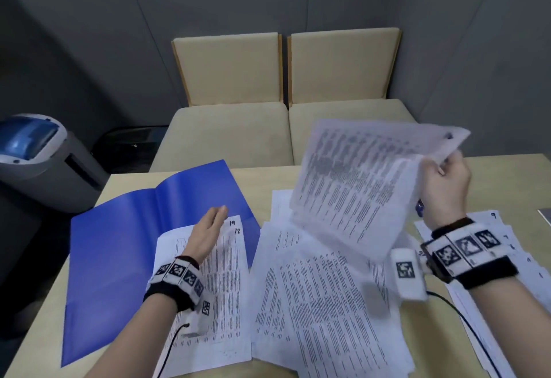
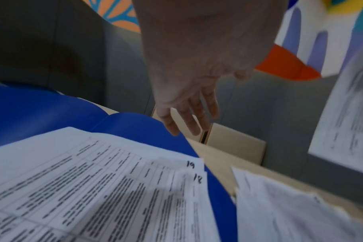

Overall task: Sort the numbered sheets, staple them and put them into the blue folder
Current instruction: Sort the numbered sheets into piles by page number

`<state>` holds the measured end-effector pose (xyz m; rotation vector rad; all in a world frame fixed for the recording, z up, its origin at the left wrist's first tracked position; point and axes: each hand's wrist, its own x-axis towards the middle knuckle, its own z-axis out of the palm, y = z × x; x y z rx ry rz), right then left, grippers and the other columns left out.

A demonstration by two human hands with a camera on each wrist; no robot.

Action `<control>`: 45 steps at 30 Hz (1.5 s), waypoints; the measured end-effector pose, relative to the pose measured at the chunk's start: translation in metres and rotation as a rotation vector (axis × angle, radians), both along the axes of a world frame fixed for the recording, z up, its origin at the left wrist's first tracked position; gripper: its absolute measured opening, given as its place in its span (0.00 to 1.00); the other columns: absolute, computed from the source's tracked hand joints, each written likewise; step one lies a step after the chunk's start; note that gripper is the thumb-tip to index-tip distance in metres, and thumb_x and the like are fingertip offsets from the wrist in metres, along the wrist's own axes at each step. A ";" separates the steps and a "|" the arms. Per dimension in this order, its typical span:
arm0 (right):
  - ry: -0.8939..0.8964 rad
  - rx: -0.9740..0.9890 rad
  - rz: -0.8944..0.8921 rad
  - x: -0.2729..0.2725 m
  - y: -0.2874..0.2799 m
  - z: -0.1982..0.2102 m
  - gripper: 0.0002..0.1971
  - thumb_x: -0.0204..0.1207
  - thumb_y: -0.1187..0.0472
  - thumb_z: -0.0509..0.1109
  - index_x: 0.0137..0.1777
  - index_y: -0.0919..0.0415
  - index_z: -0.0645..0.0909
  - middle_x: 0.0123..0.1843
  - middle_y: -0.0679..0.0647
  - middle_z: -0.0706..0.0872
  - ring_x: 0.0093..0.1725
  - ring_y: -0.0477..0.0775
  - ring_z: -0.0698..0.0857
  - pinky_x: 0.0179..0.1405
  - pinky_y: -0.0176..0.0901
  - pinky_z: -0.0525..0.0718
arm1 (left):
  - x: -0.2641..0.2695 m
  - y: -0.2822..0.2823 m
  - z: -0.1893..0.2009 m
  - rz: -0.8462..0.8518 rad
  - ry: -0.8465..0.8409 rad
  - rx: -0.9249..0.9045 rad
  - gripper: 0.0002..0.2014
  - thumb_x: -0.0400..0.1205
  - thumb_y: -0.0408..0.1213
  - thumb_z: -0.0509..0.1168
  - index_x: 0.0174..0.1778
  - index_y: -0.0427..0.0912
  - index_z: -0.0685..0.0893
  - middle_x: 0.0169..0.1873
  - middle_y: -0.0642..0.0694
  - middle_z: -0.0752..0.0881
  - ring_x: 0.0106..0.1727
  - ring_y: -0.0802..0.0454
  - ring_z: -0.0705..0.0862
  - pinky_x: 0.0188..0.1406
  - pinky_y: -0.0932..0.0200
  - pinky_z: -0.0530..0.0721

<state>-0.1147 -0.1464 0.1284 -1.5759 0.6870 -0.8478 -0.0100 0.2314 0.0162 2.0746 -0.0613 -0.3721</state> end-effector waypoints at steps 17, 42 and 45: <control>0.789 0.099 0.527 -0.006 0.185 -0.176 0.14 0.76 0.66 0.57 0.58 0.54 0.76 0.50 0.58 0.85 0.34 0.53 0.79 0.35 0.44 0.80 | -0.048 0.111 -0.041 0.226 0.439 0.083 0.08 0.78 0.24 0.68 0.52 0.25 0.83 0.39 0.35 0.88 0.37 0.41 0.86 0.37 0.53 0.84; 1.269 -0.051 -0.061 -0.060 0.020 -0.186 0.25 0.67 0.66 0.70 0.64 0.65 0.68 0.69 0.68 0.64 0.68 0.68 0.66 0.66 0.57 0.72 | -0.045 0.122 -0.079 0.181 0.340 0.593 0.12 0.75 0.38 0.71 0.48 0.33 0.84 0.41 0.36 0.86 0.45 0.38 0.83 0.40 0.54 0.78; 1.364 -0.020 -0.027 -0.054 0.021 -0.184 0.17 0.71 0.64 0.68 0.59 0.66 0.75 0.70 0.68 0.67 0.68 0.67 0.68 0.68 0.54 0.72 | -0.047 0.117 -0.080 0.179 0.315 0.592 0.09 0.77 0.36 0.70 0.46 0.35 0.81 0.40 0.37 0.84 0.45 0.39 0.82 0.42 0.54 0.77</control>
